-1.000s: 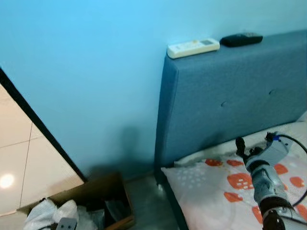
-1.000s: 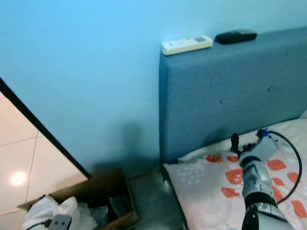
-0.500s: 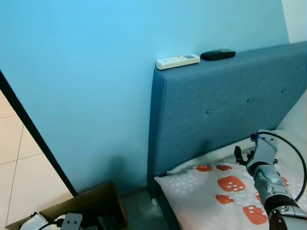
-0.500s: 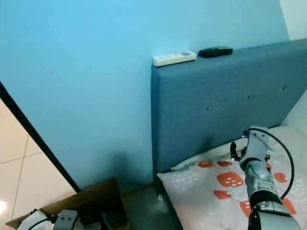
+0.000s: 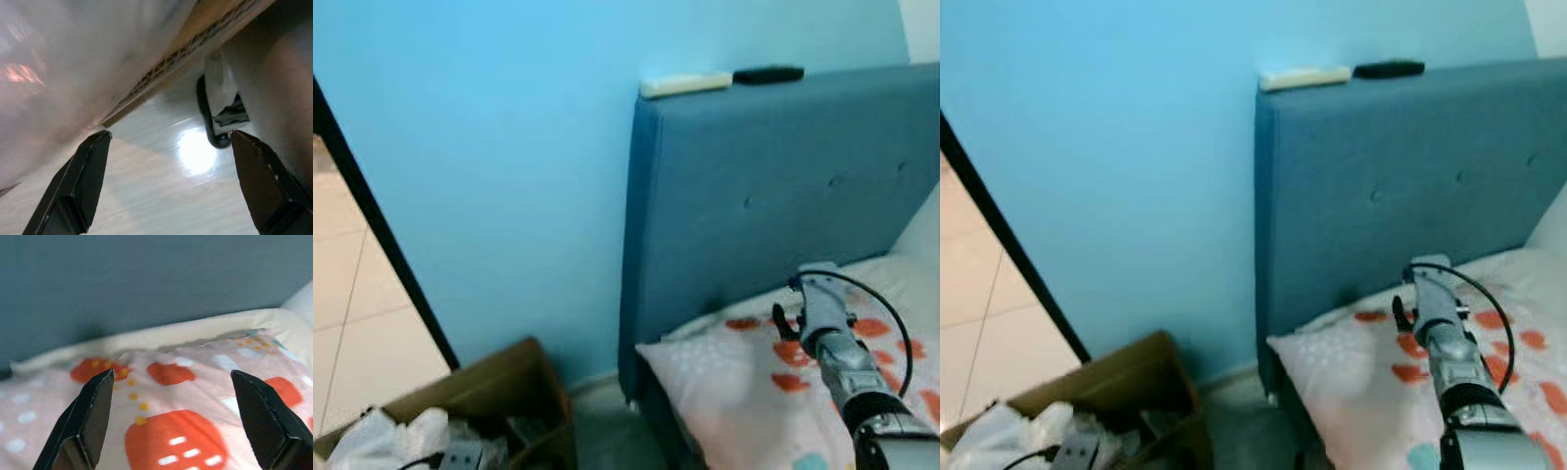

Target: Clean up the room

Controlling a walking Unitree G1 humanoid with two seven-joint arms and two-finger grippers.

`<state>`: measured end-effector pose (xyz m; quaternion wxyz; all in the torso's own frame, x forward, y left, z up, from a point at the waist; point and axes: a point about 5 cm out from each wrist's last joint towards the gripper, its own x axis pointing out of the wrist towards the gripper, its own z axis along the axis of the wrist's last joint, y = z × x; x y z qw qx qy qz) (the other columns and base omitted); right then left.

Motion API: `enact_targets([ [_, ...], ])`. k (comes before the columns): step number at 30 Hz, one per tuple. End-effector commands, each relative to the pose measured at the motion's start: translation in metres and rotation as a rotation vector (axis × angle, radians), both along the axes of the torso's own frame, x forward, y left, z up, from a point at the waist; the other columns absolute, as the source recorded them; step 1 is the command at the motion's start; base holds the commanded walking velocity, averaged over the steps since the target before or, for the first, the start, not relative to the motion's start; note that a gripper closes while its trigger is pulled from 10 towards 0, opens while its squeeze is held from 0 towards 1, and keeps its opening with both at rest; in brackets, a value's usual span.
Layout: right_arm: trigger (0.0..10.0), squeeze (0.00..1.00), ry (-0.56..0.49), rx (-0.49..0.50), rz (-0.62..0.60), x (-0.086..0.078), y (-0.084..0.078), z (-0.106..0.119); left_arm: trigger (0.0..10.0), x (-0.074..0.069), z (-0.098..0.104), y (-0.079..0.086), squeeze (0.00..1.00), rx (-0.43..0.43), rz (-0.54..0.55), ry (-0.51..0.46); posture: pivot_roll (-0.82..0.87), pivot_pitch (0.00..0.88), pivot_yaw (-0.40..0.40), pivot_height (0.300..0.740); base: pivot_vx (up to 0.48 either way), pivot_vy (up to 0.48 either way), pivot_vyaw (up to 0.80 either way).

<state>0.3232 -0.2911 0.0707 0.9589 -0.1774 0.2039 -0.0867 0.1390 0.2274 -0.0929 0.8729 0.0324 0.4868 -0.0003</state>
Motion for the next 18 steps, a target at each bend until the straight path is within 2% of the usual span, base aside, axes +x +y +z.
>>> enact_targets([
  [1, 10.0, 0.0, 0.043, -0.062, 0.021, 0.0, 0.0, -0.001, 10.0, -0.002, -0.001, -0.002, 0.0, -0.001, -0.006, 0.011, 0.13, 0.04, -0.025, 0.578, 0.0, 0.0, 0.0],
  [6, 10.0, 0.0, 0.085, -0.135, 0.06, 0.0, -0.001, -0.002, 10.0, 0.007, 0.002, -0.002, 0.0, -0.002, -0.007, -0.023, 0.14, 0.045, -0.023, 0.578, 0.0, 0.0, 0.0],
  [9, 10.0, 0.0, 0.121, -0.215, 0.127, 0.001, 0.005, -0.004, 10.0, 0.017, 0.006, -0.002, 0.0, -0.005, -0.007, -0.059, 0.14, 0.053, -0.027, 0.578, 0.0, 0.0, 0.0],
  [10, 10.0, 0.0, 0.121, -0.215, 0.127, 0.001, 0.005, -0.004, 10.0, 0.017, 0.006, -0.002, 0.0, -0.005, -0.007, -0.059, 0.14, 0.053, -0.027, 0.578, 0.0, 0.0, 0.0],
  [15, 10.0, 0.0, 0.144, -0.233, 0.415, 0.007, 0.045, -0.012, 10.0, 0.022, 0.008, -0.005, 0.0, -0.01, -0.024, -0.08, 0.14, 0.063, -0.028, 0.578, 0.0, 0.0, 0.0],
  [17, 10.0, 0.0, 0.154, -0.242, 0.447, 0.007, 0.049, -0.013, 10.0, 0.022, 0.008, -0.006, 0.0, -0.01, -0.027, -0.08, 0.14, 0.063, -0.028, 0.578, 0.0, 0.0, 0.0],
  [18, 10.0, 0.0, 0.218, -0.352, 0.518, 0.005, 0.051, -0.018, 10.0, 0.021, 0.007, -0.007, 0.0, -0.013, -0.031, -0.079, 0.14, 0.069, -0.029, 0.578, 0.0, 0.0, 0.0],
])
